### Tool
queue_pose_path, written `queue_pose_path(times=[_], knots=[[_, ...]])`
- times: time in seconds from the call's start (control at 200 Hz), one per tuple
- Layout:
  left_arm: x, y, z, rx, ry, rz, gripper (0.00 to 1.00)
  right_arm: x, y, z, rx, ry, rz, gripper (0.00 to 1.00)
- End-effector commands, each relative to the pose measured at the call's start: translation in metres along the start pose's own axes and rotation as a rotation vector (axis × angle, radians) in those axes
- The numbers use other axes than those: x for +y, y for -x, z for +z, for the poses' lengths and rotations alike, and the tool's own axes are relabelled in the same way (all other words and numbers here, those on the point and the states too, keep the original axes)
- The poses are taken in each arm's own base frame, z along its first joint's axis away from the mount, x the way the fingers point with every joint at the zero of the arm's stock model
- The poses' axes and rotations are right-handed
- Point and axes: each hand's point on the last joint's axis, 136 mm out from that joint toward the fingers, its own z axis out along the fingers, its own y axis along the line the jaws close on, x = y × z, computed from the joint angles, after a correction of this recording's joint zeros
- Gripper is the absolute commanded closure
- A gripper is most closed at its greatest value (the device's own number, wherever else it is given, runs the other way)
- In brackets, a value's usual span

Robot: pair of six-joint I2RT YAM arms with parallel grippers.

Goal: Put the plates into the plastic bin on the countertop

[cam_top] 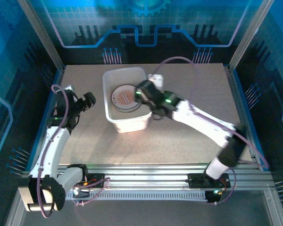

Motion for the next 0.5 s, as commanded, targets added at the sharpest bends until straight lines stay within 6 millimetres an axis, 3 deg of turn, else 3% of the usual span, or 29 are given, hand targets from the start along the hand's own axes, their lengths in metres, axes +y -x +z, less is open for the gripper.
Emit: queue_pose_path(times=[0.0,0.11,0.19,0.235,0.34,0.495], knots=[[0.019,0.011,0.017,-0.216,0.073,0.173,0.01,-0.104,0.007,0.013,-0.189,-0.195,-0.196,0.0],[0.022,-0.01,0.037,-0.258,0.085,0.25,0.01,-0.204,-0.031,0.03,-0.195,-0.252,-0.119,0.0],[0.019,-0.022,0.051,-0.254,0.077,0.308,0.0,-0.25,-0.059,0.033,-0.153,-0.309,-0.133,0.0],[0.02,-0.027,0.058,-0.265,0.084,0.33,0.01,-0.263,-0.078,0.04,-0.116,-0.271,-0.09,0.0],[0.024,-0.038,0.071,-0.276,0.083,0.328,0.01,-0.284,-0.089,0.047,-0.158,-0.264,-0.066,0.0],[0.02,-0.036,0.077,-0.305,0.082,0.36,0.0,-0.29,-0.076,0.044,-0.405,-0.262,-0.11,0.0]])
